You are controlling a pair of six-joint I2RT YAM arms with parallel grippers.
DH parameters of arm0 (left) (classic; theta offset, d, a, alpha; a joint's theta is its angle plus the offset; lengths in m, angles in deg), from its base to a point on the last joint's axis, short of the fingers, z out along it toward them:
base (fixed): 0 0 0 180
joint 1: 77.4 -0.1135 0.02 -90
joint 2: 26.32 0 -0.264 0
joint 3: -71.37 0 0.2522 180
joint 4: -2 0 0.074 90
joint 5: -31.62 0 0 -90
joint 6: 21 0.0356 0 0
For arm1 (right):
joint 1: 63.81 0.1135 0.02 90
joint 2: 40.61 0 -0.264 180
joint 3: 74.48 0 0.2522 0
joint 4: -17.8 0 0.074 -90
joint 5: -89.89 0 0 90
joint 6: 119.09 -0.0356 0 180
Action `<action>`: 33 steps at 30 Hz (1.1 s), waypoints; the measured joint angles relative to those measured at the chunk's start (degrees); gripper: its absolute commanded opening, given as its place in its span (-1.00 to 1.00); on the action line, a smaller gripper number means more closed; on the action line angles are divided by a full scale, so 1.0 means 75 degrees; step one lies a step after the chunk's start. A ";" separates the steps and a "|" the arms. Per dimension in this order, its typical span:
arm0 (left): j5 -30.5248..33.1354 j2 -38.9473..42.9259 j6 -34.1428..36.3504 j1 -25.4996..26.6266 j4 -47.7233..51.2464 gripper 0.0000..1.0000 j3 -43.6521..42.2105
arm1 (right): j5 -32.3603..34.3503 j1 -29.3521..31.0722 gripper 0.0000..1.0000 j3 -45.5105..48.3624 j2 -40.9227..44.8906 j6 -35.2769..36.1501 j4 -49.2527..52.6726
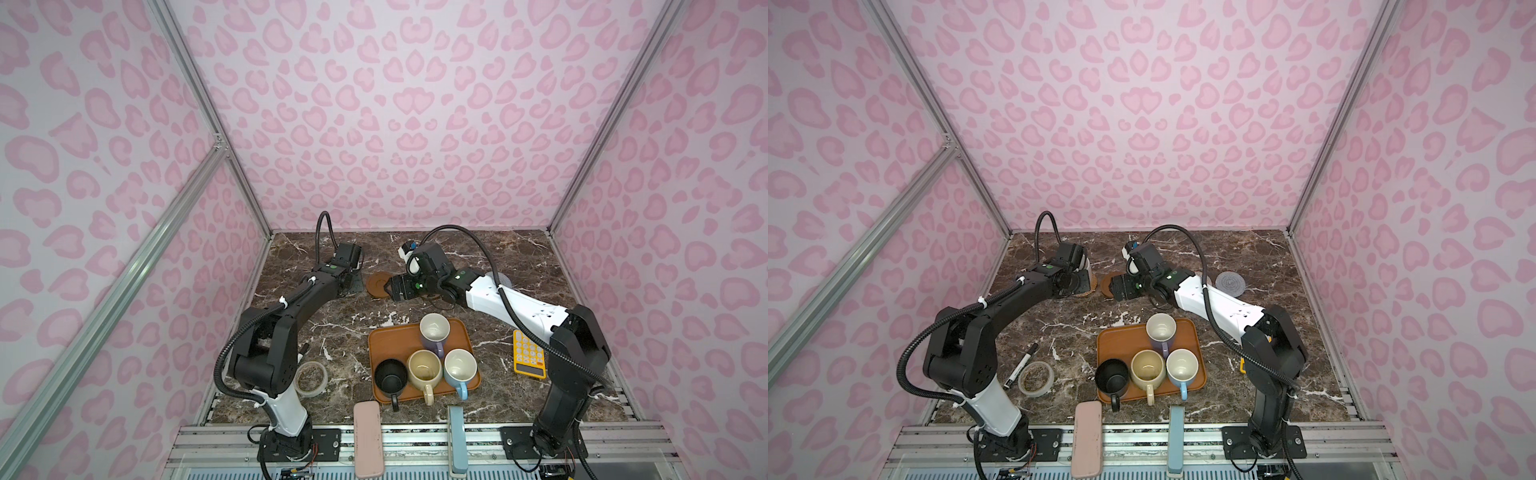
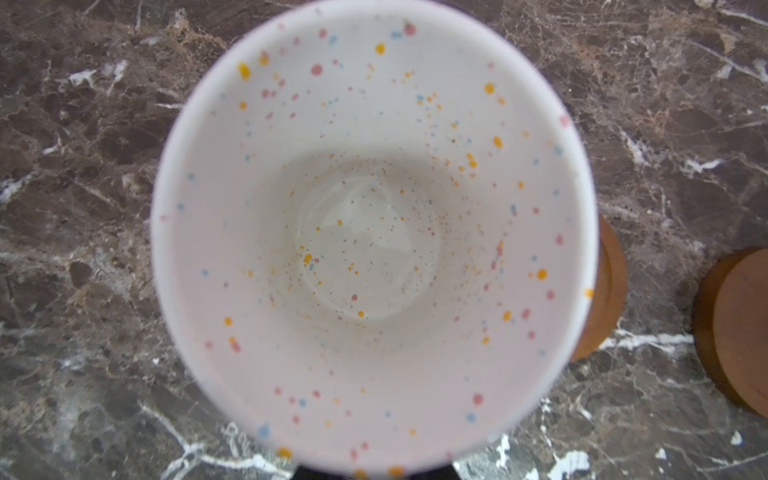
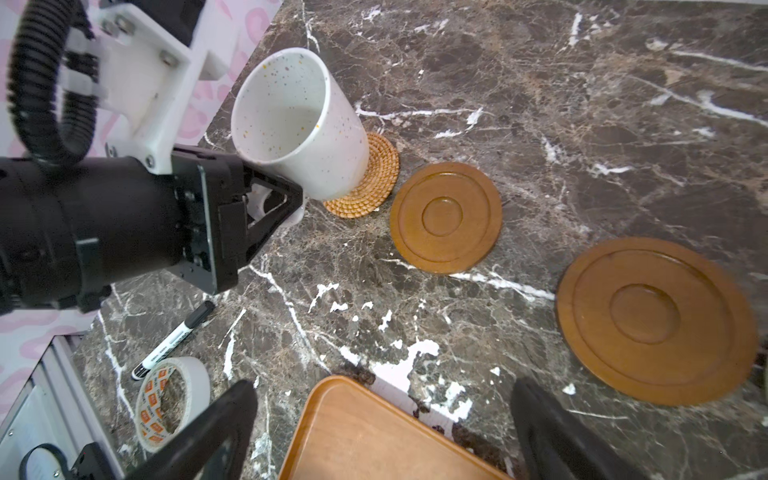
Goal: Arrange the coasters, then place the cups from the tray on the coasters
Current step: 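Lift the speckled mug with the left gripper and set it on the rattan coaster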
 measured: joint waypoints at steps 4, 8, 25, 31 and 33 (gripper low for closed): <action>-0.0160 -0.0277 0.0122 -0.0128 -0.0096 -0.93 0.0085 | -0.0061 -0.0152 0.96 -0.0254 -0.0221 0.0096 0.0152; -0.0329 -0.0391 0.0181 -0.0181 -0.0108 -0.93 0.0125 | -0.0085 -0.0198 0.96 -0.0376 -0.0265 0.0175 0.0198; -0.0437 -0.0697 0.0207 -0.0291 -0.0230 -0.71 0.0125 | -0.0187 -0.0329 0.96 -0.0259 -0.0242 0.0204 0.0248; -0.0414 -0.0679 0.0204 -0.0321 -0.0443 0.00 0.0050 | -0.0204 -0.0329 0.96 -0.0259 -0.0227 0.0207 0.0280; -0.0391 -0.0679 0.0163 -0.0326 -0.0533 0.22 0.0020 | -0.0198 -0.0326 0.97 -0.0259 -0.0181 0.0216 0.0344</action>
